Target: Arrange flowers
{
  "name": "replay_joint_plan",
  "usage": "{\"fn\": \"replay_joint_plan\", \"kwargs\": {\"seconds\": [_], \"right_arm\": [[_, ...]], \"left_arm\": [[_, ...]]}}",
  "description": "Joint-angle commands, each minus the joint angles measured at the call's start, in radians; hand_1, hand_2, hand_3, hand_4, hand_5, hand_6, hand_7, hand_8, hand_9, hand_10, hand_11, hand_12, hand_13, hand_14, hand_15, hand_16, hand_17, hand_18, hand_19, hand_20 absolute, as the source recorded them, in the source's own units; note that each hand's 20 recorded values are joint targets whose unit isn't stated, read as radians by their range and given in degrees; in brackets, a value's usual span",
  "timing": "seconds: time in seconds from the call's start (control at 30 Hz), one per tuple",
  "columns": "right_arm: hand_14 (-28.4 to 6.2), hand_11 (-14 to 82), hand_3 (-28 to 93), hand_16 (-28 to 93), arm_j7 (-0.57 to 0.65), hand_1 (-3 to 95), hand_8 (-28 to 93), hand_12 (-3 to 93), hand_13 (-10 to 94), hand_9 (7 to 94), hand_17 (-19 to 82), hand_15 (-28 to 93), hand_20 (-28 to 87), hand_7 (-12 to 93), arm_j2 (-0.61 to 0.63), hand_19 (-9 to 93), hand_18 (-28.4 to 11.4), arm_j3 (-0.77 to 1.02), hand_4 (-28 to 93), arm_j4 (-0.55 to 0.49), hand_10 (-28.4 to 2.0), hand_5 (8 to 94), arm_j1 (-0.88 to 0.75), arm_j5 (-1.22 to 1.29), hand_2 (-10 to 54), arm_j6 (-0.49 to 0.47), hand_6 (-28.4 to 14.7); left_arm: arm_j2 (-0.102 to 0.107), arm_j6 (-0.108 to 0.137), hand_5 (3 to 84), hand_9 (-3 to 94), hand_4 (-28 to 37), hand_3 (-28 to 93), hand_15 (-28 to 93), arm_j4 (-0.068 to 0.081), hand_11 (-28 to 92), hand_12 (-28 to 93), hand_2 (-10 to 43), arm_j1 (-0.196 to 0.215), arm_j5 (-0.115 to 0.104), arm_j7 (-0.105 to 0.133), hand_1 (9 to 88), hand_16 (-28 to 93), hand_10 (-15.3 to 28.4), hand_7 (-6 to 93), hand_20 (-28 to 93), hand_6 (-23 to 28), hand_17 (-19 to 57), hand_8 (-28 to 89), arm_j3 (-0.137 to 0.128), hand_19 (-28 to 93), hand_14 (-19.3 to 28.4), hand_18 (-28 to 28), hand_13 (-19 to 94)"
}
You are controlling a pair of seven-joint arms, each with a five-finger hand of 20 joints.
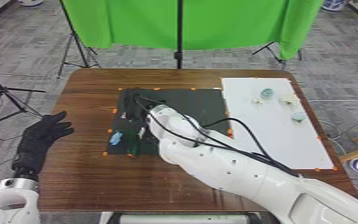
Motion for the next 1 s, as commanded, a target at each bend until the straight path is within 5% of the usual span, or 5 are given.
{"fn": "replay_joint_plan", "kwargs": {"seconds": [0.03,0.53,1.0], "right_arm": [[-0.5,10.5,58,38,-0.002,59.0,11,44.7,91,89.7,64,58,56,25,-0.014,93,-12.7,-0.001,-15,0.013,-8.6,75.7,-0.016,-0.016,-9.5,-0.009,-1.4],[-1.6,14.9,57,37,0.012,55.2,8,42.9,90,87.2,62,59,56,22,-0.016,93,-13.7,0.002,-14,0.027,-9.2,71.5,-0.03,-0.036,-9.5,-0.052,-1.0],[-2.3,28.3,62,36,0.01,46.6,6,31.4,90,84.1,62,59,56,19,-0.005,93,-14.5,0.01,-15,0.02,-10.6,69.6,-0.026,-0.039,-9.5,-0.065,-0.9]], "left_arm": [[-0.004,-0.012,44.4,45.2,-28.3,60,28,0.009,22,13,21.9,-0.004,0.004,-0.016,21.3,-1,15.5,8.2,21,7.8,10.7,-6,0.006,17,19.8,14.1,39],[-0.002,-0.025,43.9,44.7,-28.3,60,27,0.011,22,13,17.6,-0.009,0.01,-0.03,20.8,-1,15.4,7.6,21,8.0,10.3,-5,0.009,16,19.9,14.1,39],[0.0,-0.032,43.7,44.6,-28.3,60,27,0.012,22,13,17.2,-0.007,0.008,-0.034,20.8,-1,15.3,7.6,21,8.0,10.1,-5,0.006,16,20.0,14.2,39]]}}
